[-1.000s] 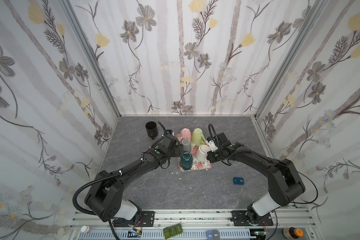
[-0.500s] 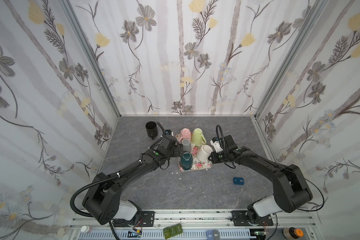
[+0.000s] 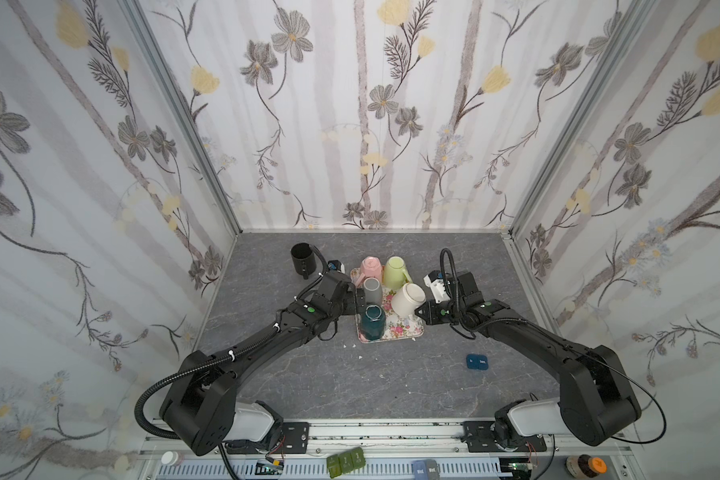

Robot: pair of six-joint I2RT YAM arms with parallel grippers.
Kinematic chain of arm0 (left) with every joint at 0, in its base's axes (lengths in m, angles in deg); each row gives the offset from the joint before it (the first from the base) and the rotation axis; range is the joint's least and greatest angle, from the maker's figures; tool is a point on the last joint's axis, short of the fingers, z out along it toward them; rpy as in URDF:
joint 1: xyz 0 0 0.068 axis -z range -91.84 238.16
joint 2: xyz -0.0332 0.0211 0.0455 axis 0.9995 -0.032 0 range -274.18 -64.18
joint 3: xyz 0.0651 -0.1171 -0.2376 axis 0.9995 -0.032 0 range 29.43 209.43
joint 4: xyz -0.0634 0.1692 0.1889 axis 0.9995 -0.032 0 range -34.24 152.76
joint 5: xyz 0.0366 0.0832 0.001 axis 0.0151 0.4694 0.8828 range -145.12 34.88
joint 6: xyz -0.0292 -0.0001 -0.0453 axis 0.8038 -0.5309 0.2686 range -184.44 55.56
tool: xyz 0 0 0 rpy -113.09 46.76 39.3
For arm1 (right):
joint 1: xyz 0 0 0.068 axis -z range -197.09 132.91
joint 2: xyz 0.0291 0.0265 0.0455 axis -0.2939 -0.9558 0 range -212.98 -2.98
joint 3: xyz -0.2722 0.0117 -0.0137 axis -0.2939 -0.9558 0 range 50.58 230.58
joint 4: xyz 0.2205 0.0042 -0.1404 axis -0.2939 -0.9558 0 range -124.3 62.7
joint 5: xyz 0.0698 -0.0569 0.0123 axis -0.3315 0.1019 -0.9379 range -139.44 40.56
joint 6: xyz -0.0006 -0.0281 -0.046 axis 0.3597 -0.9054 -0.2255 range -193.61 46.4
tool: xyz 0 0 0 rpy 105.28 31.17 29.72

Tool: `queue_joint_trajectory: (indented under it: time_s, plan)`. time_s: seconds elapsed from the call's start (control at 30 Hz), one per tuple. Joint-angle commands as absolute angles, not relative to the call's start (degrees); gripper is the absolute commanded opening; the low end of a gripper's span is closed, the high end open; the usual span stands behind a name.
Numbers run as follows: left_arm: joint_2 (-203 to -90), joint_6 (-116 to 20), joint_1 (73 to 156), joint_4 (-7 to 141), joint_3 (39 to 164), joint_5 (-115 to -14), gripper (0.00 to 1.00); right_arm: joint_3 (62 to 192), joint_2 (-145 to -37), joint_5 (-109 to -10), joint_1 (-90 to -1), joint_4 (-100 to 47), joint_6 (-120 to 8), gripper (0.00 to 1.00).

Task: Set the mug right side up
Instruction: 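Lift the white mug off the tray with the right gripper, tilting it, then raise the white mug toward the left gripper with the right gripper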

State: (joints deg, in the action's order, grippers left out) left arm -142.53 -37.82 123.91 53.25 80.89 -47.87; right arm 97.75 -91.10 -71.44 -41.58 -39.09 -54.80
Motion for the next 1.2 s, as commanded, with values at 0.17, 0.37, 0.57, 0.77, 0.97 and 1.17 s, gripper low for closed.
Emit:
queue_joint_trajectory:
  time_s: [0.17,0.37,0.57,0.77,0.97,1.17]
  plan:
    - [-140.82,-36.22,123.85,55.71,79.95,-48.15,1.00,96.57,-86.16,-73.87,-41.15,-32.05,-53.58,0.00]
    - [-140.72,-36.01,123.85,56.60,80.57,-48.94,1.00,96.45,-81.83,-75.69,-40.97,-31.31,-52.37,0.00]
    - [-140.70,-36.23,123.91,57.80,80.93,-50.44,1.00,95.04,-76.64,-76.54,-40.95,-27.69,-49.87,0.00]
    - [-139.89,-36.95,123.89,57.72,81.42,-51.59,1.00,94.98,-74.46,-75.96,-40.99,-25.36,-46.98,0.00]
    - [-138.76,-37.01,123.71,58.58,81.28,-52.22,1.00,96.00,-72.92,-74.85,-41.02,-21.82,-44.76,0.00]
    - [-137.08,-34.61,123.58,63.28,80.83,-56.15,1.00,100.77,-73.82,-75.94,-41.06,-21.18,-44.86,0.00]
